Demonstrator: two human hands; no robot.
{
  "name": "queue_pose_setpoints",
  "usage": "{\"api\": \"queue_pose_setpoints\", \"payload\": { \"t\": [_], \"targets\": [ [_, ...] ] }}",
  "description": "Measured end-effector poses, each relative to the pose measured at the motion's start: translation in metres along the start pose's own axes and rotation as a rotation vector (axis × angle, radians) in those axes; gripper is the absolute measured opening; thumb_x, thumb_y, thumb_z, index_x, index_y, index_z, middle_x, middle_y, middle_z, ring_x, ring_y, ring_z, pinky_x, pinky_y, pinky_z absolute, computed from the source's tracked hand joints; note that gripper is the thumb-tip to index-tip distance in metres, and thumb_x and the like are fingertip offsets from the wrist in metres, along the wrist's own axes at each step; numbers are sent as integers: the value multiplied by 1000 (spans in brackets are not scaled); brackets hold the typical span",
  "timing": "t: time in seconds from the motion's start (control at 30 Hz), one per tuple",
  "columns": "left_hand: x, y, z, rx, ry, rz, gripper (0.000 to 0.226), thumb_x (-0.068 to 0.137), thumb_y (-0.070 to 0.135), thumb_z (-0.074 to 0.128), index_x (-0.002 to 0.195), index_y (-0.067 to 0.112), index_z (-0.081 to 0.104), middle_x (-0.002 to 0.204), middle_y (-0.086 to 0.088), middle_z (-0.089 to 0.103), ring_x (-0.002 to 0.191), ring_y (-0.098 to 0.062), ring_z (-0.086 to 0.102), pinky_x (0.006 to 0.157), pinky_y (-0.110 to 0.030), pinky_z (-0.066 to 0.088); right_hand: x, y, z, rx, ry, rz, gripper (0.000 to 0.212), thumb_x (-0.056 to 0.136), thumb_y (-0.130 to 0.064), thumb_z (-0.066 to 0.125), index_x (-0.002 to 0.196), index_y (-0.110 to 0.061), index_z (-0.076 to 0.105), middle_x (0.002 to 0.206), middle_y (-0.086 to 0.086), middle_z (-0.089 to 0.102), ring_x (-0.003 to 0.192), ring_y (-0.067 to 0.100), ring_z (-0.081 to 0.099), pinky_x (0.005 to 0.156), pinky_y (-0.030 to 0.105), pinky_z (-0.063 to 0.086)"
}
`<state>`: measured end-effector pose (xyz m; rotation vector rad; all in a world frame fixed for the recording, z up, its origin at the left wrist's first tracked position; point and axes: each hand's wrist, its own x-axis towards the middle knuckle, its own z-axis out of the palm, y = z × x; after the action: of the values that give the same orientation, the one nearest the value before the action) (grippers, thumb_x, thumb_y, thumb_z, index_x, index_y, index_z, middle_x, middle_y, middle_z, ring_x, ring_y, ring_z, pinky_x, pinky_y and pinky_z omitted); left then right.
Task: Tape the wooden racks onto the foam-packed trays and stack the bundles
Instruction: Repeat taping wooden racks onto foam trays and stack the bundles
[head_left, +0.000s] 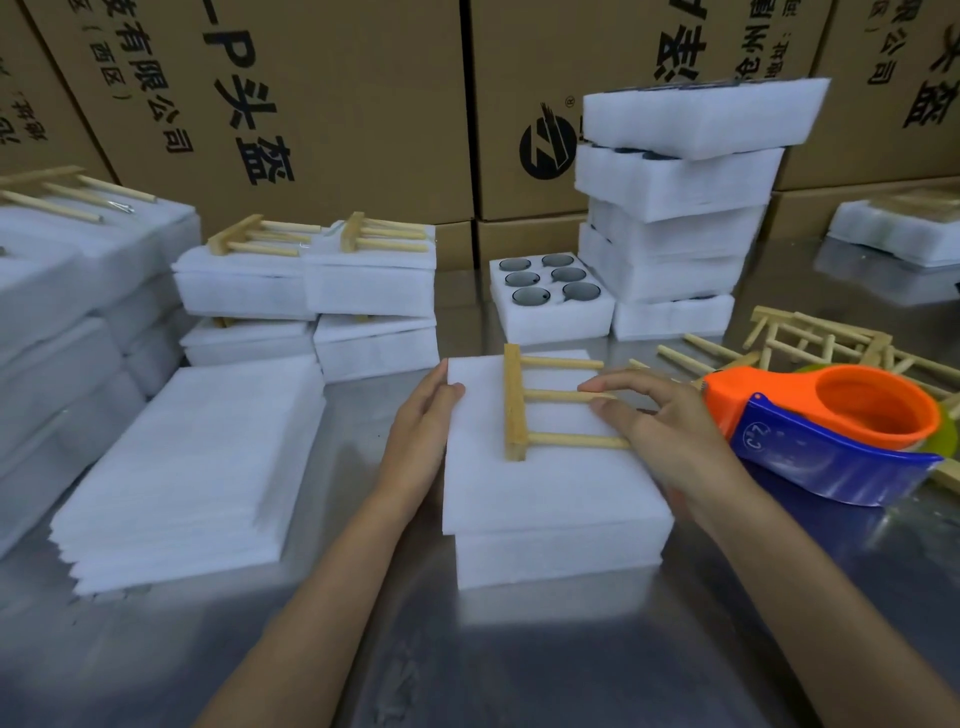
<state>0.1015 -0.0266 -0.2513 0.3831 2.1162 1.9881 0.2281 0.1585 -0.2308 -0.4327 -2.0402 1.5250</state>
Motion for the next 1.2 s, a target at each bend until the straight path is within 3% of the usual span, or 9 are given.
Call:
{"api": "queue_pose_setpoints", "payload": {
  "t": [0.1, 0.37, 0.6, 0.7, 0.77, 0.87, 0.97, 1.07, 1.2],
  "targets": [
    [-2, 1, 4, 4, 16, -1, 41, 97, 35, 54, 138, 37, 55, 135, 19, 59, 125, -6, 54, 115, -39, 36, -3, -2, 6, -15, -33, -25, 18, 87, -11, 71, 88, -29, 77, 117, -16, 59, 98, -28, 46, 84, 5, 37],
    [-9, 9, 11, -77, -12, -51, 43, 102, 26, 45, 145, 31, 49, 141, 9, 57, 127, -14, 55, 114, -41, 38, -5, -5, 7, 15, -89, 67, 20, 92, -14, 66, 99, -29, 77, 130, -11, 50, 95, -36, 39, 70, -12, 27],
    [-14, 6, 15, -237, -7, -100, 40, 103, 28, 47, 142, 31, 52, 133, 12, 64, 116, -11, 64, 107, -36, 46, 3, -18, 12, 254, -172, 440, 45, 100, -13, 50, 144, -23, 44, 140, -2, 52, 113, 10, 56, 74, 12, 45],
    [-15, 6, 18, -374, -43, -147, 34, 103, 27, 47, 135, 31, 58, 117, 11, 72, 104, -9, 70, 89, -29, 55, -3, -23, 10, 412, -200, 547, 29, 98, -16, 49, 122, -15, 65, 109, 9, 72, 92, 22, 67, 72, 23, 53],
    [-15, 8, 19, -431, -78, -170, 31, 103, 23, 46, 130, 32, 59, 109, 11, 75, 96, -9, 73, 73, -25, 58, -7, -27, 9, 451, -194, 588, 23, 98, -13, 46, 113, -10, 64, 70, 5, 74, 58, 14, 70, 51, 17, 52],
    [-14, 8, 17, -451, -103, -170, 32, 103, 19, 44, 128, 32, 58, 106, 11, 76, 94, -10, 73, 68, -24, 59, 7, -37, 14, 336, -158, 642, 31, 102, -8, 41, 129, -6, 55, 49, 2, 60, 30, 9, 54, 31, 14, 37],
    [-19, 8, 18, -438, -133, -179, 40, 102, 19, 44, 140, 30, 53, 121, 6, 72, 109, -17, 69, 90, -36, 55, 9, -42, 16, 257, -158, 718, 14, 101, -16, 44, 103, -10, 57, 66, 8, 59, 54, 22, 57, 44, 23, 43],
    [-23, 8, 22, -405, -163, -147, 42, 101, 15, 44, 140, 29, 53, 126, 2, 69, 116, -22, 66, 105, -43, 47, 11, -33, 8, 269, -113, 713, 21, 95, -26, 53, 106, -9, 57, 89, 11, 58, 74, 25, 53, 58, 30, 39],
    [-25, 11, 24, -352, -142, -104, 40, 100, 11, 42, 132, 27, 59, 123, -1, 71, 111, -21, 67, 99, -38, 51, 13, -26, 3, 102, -90, 694, 21, 86, -41, 62, 90, -20, 63, 77, -1, 66, 76, 21, 56, 65, 30, 45]
  ]
}}
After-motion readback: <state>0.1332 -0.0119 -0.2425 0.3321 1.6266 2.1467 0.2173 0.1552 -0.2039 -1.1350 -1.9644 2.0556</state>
